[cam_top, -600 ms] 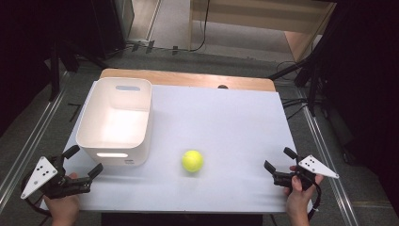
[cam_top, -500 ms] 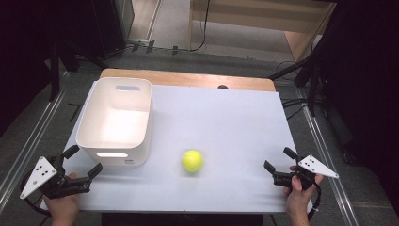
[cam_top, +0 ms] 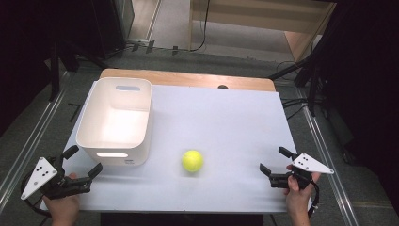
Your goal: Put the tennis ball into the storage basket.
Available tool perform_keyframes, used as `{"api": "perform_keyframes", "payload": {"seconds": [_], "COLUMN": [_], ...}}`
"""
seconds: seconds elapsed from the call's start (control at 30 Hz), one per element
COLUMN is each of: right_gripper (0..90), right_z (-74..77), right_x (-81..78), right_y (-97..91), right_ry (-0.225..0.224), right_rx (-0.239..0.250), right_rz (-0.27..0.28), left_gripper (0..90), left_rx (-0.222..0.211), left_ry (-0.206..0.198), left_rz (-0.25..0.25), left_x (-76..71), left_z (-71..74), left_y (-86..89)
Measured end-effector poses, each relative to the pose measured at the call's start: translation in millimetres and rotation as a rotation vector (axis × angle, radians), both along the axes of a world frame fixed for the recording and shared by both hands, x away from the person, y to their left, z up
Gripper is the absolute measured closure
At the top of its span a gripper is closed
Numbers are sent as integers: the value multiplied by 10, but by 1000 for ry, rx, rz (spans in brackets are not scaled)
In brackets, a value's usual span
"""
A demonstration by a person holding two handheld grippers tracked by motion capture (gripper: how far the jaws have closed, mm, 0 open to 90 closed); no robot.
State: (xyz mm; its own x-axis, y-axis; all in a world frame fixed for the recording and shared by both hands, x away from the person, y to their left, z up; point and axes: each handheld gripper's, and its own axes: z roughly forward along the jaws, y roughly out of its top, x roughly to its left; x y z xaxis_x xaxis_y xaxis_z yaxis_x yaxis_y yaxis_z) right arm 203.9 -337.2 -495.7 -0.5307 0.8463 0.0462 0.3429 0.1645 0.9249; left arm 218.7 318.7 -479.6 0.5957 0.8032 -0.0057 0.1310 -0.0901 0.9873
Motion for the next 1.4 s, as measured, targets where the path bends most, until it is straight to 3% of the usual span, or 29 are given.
{"api": "perform_keyframes", "payload": {"seconds": [0.07,0.33,0.37,0.57,0.63,0.73,0.77,1.03,1.4], "right_gripper": [0,0,0,0,50,50,50,13,0], "right_z": [53,195,239,335,387,409,422,453,519], "right_x": [23,99,125,187,218,245,288,392,495], "right_y": [71,260,305,450,545,607,665,900,1175], "right_ry": [12,46,61,75,65,64,82,135,167], "right_rx": [-13,-50,-50,-82,-108,-111,-112,-167,-225], "right_rz": [41,109,141,181,202,218,253,339,404], "left_gripper": [0,0,0,0,0,0,0,0,0], "left_rx": [2,4,6,7,5,5,6,-5,-1], "left_ry": [-4,-4,-4,-2,0,1,0,-1,-5], "left_rz": [-2,5,8,10,13,13,11,7,13], "left_x": [-10,-14,-18,-13,-11,-12,-13,-13,-22], "left_z": [-3,-7,-6,-8,-9,-9,-9,-9,-6], "left_y": [-2,-5,-6,-4,-8,-11,-8,-3,-5]}}
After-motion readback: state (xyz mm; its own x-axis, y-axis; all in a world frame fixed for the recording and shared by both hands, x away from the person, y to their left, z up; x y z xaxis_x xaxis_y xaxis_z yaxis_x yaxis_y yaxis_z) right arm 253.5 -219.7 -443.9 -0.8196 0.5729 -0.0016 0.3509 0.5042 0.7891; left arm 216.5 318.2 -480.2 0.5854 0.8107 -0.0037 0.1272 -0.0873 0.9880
